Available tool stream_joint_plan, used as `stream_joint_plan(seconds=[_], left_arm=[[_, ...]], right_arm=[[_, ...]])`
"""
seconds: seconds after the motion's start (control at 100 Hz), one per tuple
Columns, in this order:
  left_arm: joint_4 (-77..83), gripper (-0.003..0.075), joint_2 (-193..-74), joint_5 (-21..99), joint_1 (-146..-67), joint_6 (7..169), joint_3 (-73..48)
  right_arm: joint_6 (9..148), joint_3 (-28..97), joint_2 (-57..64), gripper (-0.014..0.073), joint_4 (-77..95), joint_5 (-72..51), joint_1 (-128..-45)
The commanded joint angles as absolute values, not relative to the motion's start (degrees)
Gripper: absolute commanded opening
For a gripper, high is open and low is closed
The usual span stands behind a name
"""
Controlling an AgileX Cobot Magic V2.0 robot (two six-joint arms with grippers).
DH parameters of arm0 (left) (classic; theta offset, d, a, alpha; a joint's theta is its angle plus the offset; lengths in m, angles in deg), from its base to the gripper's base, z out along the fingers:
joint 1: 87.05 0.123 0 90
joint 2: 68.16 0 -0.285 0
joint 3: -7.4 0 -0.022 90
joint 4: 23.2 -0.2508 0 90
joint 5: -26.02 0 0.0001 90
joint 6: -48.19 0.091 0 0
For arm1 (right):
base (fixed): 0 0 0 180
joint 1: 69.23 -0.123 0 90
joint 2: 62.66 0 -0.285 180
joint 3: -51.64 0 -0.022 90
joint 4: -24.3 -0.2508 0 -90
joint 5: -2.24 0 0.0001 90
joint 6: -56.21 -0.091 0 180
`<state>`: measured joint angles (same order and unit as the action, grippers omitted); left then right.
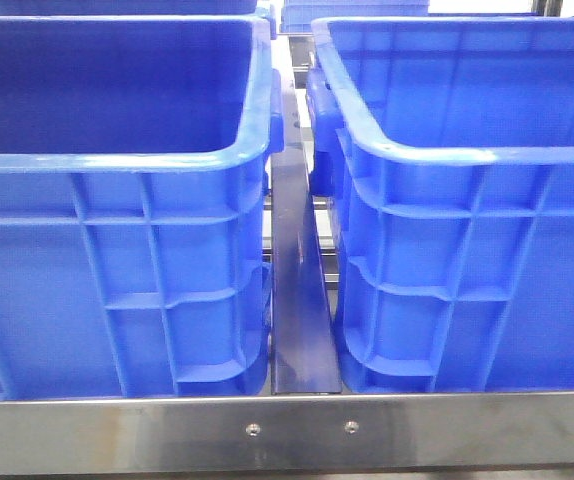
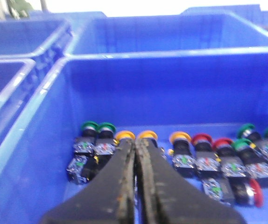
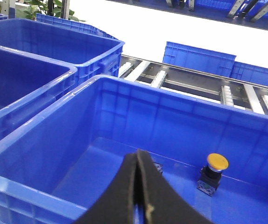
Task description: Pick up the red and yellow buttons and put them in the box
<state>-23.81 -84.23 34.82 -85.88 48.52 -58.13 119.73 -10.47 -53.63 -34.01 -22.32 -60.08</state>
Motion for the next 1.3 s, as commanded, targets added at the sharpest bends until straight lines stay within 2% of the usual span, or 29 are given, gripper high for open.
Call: stream_joint_plan(seconds=[0.0,0.2,0.26,1.29], left_arm=[[-23.20,-0.0020,-82.30,27.21,-85.33,47.88,-60.06],[-23.20,-0.0020,-73.37,24.79,-85.33,47.88,-71.38],[-23.71,-0.0020,-74.26,30.55,-85.33,47.88,-70.38],[-23.71,-0.0020,-73.84,29.30,-85.33,47.88,-70.91]], right_arm=[[120.15,-9.14,-52.90,-0.0102,-35.50,-20.27,-60.17],[120.15,-9.14,-52.90,-0.0102,-35.50,-20.27,-60.17],[120.15,-9.14,-52.94,-0.0102,-35.50,-20.40,-60.17],[120.15,-9.14,-52.89,-0.0102,-35.50,-20.44,-60.17]])
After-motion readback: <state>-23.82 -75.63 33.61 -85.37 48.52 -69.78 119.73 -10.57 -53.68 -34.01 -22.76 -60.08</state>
